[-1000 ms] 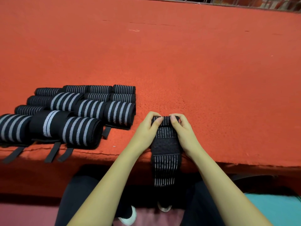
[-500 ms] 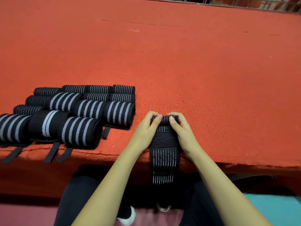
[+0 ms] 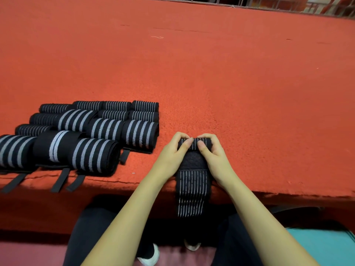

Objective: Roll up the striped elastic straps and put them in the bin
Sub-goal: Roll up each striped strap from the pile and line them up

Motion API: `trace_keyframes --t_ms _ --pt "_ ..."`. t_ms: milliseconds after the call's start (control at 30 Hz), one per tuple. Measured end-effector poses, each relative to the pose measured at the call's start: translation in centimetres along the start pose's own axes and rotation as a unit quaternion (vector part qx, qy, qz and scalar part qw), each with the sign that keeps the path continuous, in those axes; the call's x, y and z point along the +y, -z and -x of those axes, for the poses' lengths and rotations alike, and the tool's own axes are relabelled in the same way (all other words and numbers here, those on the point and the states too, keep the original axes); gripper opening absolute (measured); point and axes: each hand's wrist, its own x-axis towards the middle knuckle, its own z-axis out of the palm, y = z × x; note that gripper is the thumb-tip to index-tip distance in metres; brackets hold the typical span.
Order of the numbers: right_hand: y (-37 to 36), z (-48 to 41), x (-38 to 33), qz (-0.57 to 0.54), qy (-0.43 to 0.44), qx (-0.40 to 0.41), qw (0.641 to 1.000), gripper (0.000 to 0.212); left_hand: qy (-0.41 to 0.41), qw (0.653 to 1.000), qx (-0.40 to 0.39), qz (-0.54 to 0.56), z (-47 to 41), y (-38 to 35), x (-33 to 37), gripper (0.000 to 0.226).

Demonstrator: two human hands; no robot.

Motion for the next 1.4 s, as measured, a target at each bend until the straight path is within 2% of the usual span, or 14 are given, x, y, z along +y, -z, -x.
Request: trace_keyframes --t_ms 100,233,300,367,433,500,667,767,900,1033,1167,1300,1367,1400 --pt "-0.15 0.05 -0.29 -0.043 -0.015 0.004 0.999 0.011 -0.037 0.999 0.012 -0.004 0.09 -0.11 -0.21 0.012" --pt "-0.15 -0.01 -0.44 -0.024 -0.015 -0.009 1.000 0.007 -0.059 0.998 0.022 -0.004 0.25 -0.18 -0.34 0.013" --pt "-0.03 0.02 -0.31 -0.016 -0.009 -0.015 1.000 0.002 -0.043 0.999 0.021 0.011 0.25 -0.13 -0.18 0.009" --pt "0.13 0.11 -0.21 -0.009 -0.001 -0.023 1.000 0.007 -0.007 0.999 0.014 0.032 0.14 -0.04 0.16 0.004" --pt "0.26 0.23 -0.24 -0.009 0.006 -0.028 1.000 0.009 0.035 0.999 0.011 0.032 -0.01 -0.03 0.39 0.009" --pt "0.25 0.32 -0.40 -0.019 0.010 -0.028 0.999 0.009 0.042 0.999 0.015 0.014 -0.04 -0.06 0.27 0.011" --pt "-0.24 0.15 -0.56 -0.048 -0.020 -0.008 0.999 0.033 -0.018 0.999 0.019 0.026 0.52 -0.18 -0.13 0.011" --pt "-0.14 -0.06 -0.19 -0.039 -0.031 -0.008 0.999 0.022 -0.023 0.999 0.011 0.043 0.58 -0.01 -0.20 0.006" --pt "0.22 -0.05 0.23 -0.017 -0.002 -0.032 0.999 0.015 0.039 0.998 0.010 0.056 -0.03 0.11 0.02 0.011" --pt "0.32 0.03 0.10 -0.032 -0.006 -0.042 0.999 0.021 0.040 0.999 0.016 0.008 -0.25 -0.02 -0.18 0.016" --pt "-0.05 0.07 -0.17 -0.027 -0.040 -0.028 0.998 0.041 0.002 1.000 -0.003 0.010 0.36 -0.16 -0.12 0.008" --pt "0.06 -0.08 -0.01 -0.031 -0.050 -0.024 0.998 0.016 -0.012 1.000 -0.016 0.009 0.60 -0.22 0.19 0.008" --pt "0.29 -0.13 0.21 -0.039 -0.033 -0.032 0.998 0.011 0.012 0.999 -0.016 0.031 0.51 -0.07 0.41 0.001" --pt "0.42 -0.12 0.29 -0.038 -0.020 -0.038 0.998 0.011 0.025 0.999 -0.010 0.042 0.46 -0.02 0.54 0.009"
